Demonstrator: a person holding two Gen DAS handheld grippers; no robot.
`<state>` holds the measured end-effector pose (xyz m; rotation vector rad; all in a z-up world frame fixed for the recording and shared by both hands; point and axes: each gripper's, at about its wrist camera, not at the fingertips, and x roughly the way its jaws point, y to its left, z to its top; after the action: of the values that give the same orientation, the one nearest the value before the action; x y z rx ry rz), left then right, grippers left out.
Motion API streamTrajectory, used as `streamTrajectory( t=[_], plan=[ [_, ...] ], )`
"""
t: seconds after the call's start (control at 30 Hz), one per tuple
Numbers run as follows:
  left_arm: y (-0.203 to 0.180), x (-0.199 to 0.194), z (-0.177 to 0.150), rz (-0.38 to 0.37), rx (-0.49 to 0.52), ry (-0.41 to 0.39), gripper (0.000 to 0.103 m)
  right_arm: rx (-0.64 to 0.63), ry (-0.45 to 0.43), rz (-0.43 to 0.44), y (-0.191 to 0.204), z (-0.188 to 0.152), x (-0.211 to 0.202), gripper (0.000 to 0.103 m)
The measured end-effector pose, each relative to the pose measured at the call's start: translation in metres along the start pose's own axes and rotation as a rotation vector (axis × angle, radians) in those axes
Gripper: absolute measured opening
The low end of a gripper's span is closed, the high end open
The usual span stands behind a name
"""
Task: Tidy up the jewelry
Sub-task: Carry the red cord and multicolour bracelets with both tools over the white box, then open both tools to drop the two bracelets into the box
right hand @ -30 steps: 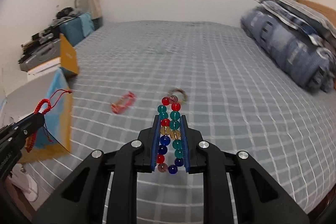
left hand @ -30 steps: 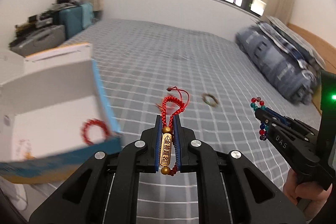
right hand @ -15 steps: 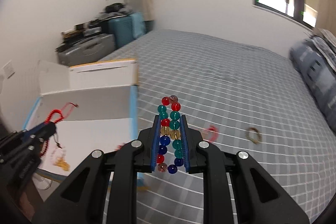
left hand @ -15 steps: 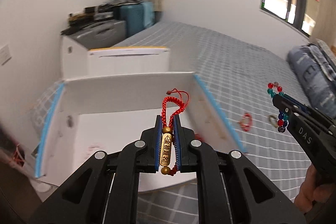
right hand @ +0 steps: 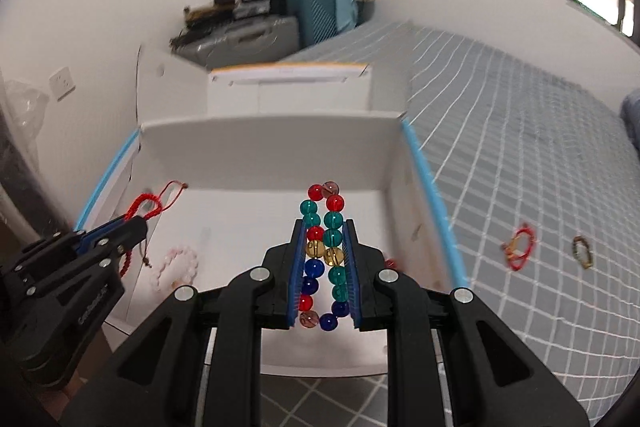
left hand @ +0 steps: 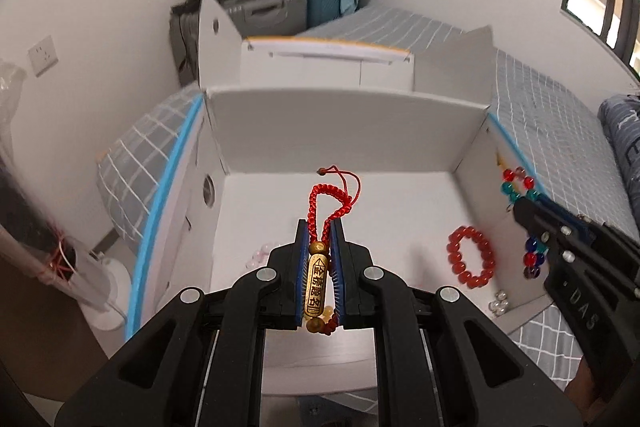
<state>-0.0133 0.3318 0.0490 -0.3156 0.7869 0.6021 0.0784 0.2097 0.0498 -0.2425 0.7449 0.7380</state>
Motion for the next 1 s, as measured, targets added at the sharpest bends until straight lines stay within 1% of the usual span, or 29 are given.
streamTrajectory(
  t=[0.1, 0.2, 0.3, 0.53, 0.6, 0.63, 0.67, 0.7, 0.73, 0.8, 0.83, 0.87, 0.93, 0.97, 1.0],
  plan=[
    [0.004, 0.011, -0.001, 0.007, -0.007, 0.038, 0.010, -0.006, 0.044, 0.000, 0.003, -0.002, 0.013, 0.017],
    [0.003, 0.019, -0.005, 0.032, 0.006, 0.058, 0.010, -0.002, 0.086, -0.007, 0.004, -0.005, 0.025, 0.017],
    [0.006, 0.030, -0.009, 0.024, -0.005, 0.093, 0.010, -0.002, 0.114, -0.019, 0.003, -0.010, 0.033, 0.017],
    [0.012, 0.038, -0.011, 0.019, -0.017, 0.124, 0.011, -0.002, 0.142, -0.018, 0.006, -0.012, 0.040, 0.018],
    [0.013, 0.037, -0.011, 0.019, -0.014, 0.125, 0.015, 0.001, 0.145, -0.022, 0.007, -0.011, 0.041, 0.021],
    [0.012, 0.036, -0.010, 0.019, -0.013, 0.123, 0.017, 0.005, 0.146, -0.020, 0.006, -0.011, 0.041, 0.026],
    [0.012, 0.034, -0.010, 0.026, -0.010, 0.123, 0.021, 0.015, 0.148, -0.012, 0.006, -0.010, 0.041, 0.036],
    [0.011, 0.033, -0.009, 0.031, -0.008, 0.121, 0.033, 0.018, 0.145, -0.007, 0.005, -0.010, 0.040, 0.040],
    [0.011, 0.031, -0.009, 0.036, -0.008, 0.117, 0.049, 0.018, 0.141, -0.007, 0.005, -0.009, 0.039, 0.043],
    [0.011, 0.025, -0.007, 0.065, -0.010, 0.097, 0.066, 0.013, 0.125, -0.008, 0.006, -0.008, 0.033, 0.055],
    [0.010, 0.021, -0.006, 0.070, -0.009, 0.083, 0.069, 0.014, 0.118, -0.012, 0.005, -0.008, 0.030, 0.057],
    [0.010, 0.017, -0.005, 0.069, -0.007, 0.072, 0.071, 0.015, 0.106, -0.015, 0.004, -0.007, 0.026, 0.062],
    [0.009, 0.010, -0.003, 0.063, -0.011, 0.059, 0.083, 0.022, 0.077, -0.022, -0.001, -0.004, 0.016, 0.071],
    [0.009, 0.007, -0.002, 0.066, -0.013, 0.050, 0.085, 0.028, 0.058, -0.032, -0.004, -0.003, 0.011, 0.077],
    [0.008, 0.002, -0.001, 0.074, -0.016, 0.032, 0.089, 0.034, 0.037, -0.045, -0.008, -0.001, 0.007, 0.084]
  ],
)
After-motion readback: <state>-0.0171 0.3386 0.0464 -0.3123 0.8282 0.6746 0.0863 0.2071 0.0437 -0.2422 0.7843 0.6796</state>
